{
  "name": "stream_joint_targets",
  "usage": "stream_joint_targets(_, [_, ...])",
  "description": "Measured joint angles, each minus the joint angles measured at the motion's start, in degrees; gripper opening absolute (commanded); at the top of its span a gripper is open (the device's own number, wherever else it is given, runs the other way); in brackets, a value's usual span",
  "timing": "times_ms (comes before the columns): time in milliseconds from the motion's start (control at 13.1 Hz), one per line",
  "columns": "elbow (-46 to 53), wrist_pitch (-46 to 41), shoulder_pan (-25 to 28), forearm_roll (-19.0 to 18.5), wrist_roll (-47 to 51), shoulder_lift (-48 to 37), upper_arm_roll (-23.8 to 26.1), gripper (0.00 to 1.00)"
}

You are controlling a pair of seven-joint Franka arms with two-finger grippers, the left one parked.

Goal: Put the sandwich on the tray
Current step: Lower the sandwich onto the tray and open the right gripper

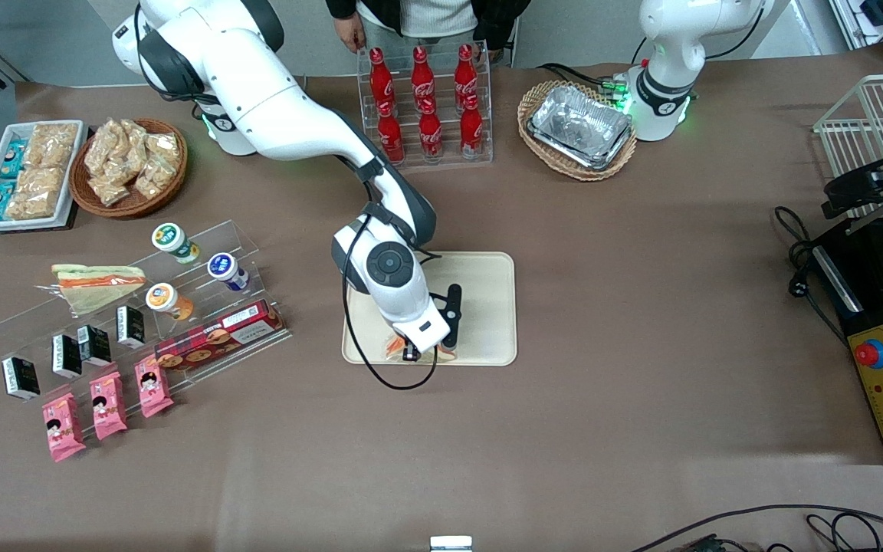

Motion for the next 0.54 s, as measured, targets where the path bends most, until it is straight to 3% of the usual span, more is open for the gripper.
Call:
stream_joint_targets(77, [0.0,0.2,-0.1,0.0,-0.1,0.0,0.0,0.35])
stream_joint_targets(230, [0.0,0.5,-0.3,0.0,-0.2,0.0,0.0,0.74])
stream_joint_targets(306, [0.0,0.7,-0.3,0.0,-0.2,0.0,0.0,0.75])
stream_joint_targets(459, [0.0,0.9,-0.4,0.0,-0.2,0.1,0.0,1.00])
stream_joint_targets(536, [0.0,1.0,-0.4,0.0,-0.2,0.1,0.0,1.00])
